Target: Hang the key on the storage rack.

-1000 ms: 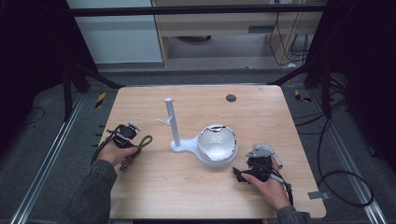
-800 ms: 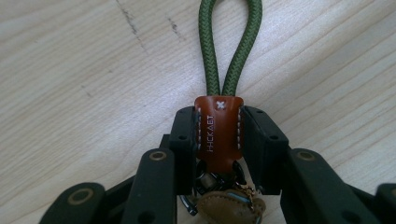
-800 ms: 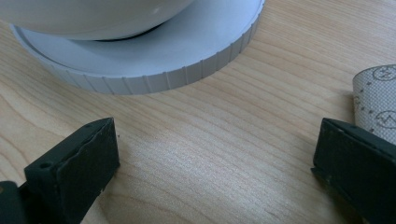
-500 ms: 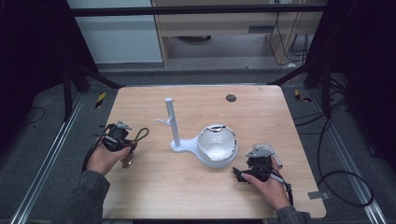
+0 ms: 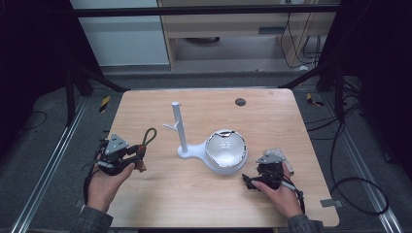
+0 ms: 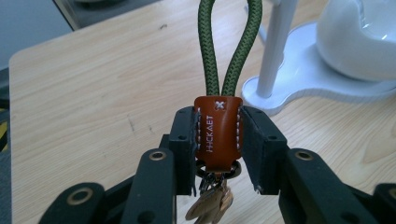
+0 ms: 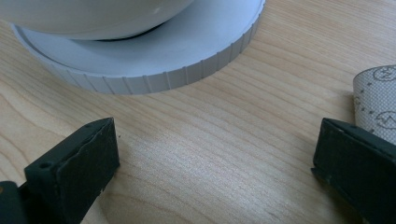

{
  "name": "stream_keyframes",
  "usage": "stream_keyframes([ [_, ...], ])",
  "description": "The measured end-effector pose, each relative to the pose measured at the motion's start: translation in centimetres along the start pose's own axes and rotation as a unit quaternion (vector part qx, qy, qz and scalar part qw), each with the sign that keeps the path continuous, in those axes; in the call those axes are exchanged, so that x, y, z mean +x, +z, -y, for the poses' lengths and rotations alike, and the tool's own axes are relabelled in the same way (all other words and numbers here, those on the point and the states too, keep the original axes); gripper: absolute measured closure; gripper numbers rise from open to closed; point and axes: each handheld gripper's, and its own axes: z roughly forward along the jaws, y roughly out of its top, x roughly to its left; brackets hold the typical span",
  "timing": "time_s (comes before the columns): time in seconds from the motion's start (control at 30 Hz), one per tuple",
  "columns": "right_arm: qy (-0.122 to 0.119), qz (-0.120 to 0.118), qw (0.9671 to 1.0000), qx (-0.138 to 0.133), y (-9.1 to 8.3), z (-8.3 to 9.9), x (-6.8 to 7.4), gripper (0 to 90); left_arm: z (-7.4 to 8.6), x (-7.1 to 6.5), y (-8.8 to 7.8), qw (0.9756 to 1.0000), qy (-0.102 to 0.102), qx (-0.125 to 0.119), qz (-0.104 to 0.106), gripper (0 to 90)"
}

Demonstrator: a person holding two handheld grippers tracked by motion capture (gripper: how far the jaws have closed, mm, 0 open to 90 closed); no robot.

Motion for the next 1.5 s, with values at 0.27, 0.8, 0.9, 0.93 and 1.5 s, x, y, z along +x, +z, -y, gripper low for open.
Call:
stream_keyframes([
  [0.27,-0.011,-0.009,0.9999,-0.001,0.0,0.1,-0.3,0.3,-0.4,-1.5,-0.6,0.9997,0.002,-0.026,0.002,66.1],
  [0.8,-0.011,-0.009,0.9999,-0.001,0.0,0.1,-0.3,0.3,-0.9,-3.6,-1.2,0.9986,0.019,-0.046,0.018,66.1],
  [0.9,-0.011,-0.009,0.9999,-0.001,0.0,0.1,-0.3,0.3,-1.0,-3.7,-1.2,0.9984,0.017,-0.050,0.019,66.1],
  [0.93,-0.011,-0.009,0.9999,-0.001,0.0,0.1,-0.3,0.3,-1.0,-3.7,-1.2,0.9984,0.017,-0.050,0.019,66.1],
  [1.5,-0.011,-0.009,0.9999,-0.001,0.0,0.1,-0.3,0.3,-1.9,-4.4,-0.9,0.9977,0.022,-0.059,0.027,66.1],
])
